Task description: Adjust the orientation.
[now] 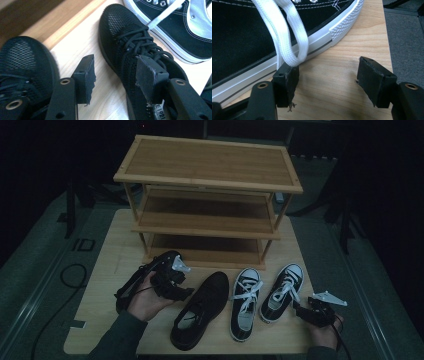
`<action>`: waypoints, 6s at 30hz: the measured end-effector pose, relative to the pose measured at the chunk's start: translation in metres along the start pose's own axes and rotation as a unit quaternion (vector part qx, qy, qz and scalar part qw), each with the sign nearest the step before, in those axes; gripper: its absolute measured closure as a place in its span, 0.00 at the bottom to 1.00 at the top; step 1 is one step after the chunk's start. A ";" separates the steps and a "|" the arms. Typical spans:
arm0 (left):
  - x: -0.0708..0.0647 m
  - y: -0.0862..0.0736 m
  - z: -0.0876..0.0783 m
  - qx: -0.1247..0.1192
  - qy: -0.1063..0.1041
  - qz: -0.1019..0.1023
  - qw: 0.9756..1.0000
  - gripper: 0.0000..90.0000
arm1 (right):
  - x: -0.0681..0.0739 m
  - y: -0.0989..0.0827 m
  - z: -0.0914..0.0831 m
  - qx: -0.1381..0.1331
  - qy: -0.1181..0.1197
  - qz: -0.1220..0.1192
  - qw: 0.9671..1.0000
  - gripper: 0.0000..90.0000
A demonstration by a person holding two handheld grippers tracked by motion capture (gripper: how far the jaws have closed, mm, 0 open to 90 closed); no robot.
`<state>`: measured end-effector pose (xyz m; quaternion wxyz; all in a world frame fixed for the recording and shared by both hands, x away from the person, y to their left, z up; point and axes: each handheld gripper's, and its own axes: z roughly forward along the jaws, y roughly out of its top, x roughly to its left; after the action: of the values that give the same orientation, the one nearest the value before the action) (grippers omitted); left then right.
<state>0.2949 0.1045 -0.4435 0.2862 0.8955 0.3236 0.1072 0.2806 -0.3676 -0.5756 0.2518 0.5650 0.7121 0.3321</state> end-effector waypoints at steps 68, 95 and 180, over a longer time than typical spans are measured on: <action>0.020 -0.045 -0.003 0.051 0.082 -0.049 0.994 0.95 | 0.000 0.000 0.000 0.000 0.000 -0.001 1.000 0.38; 0.032 -0.066 -0.029 0.035 0.151 -0.057 0.986 0.47 | 0.000 0.000 0.000 0.000 0.000 -0.001 1.000 0.38; 0.058 -0.030 -0.006 0.031 0.100 -0.075 0.992 0.96 | 0.000 0.000 0.000 0.000 0.001 -0.001 1.000 0.37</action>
<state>0.3216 0.1630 -0.4551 0.2314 0.8620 0.4201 0.1639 0.2808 -0.3679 -0.5756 0.2513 0.5639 0.7131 0.3323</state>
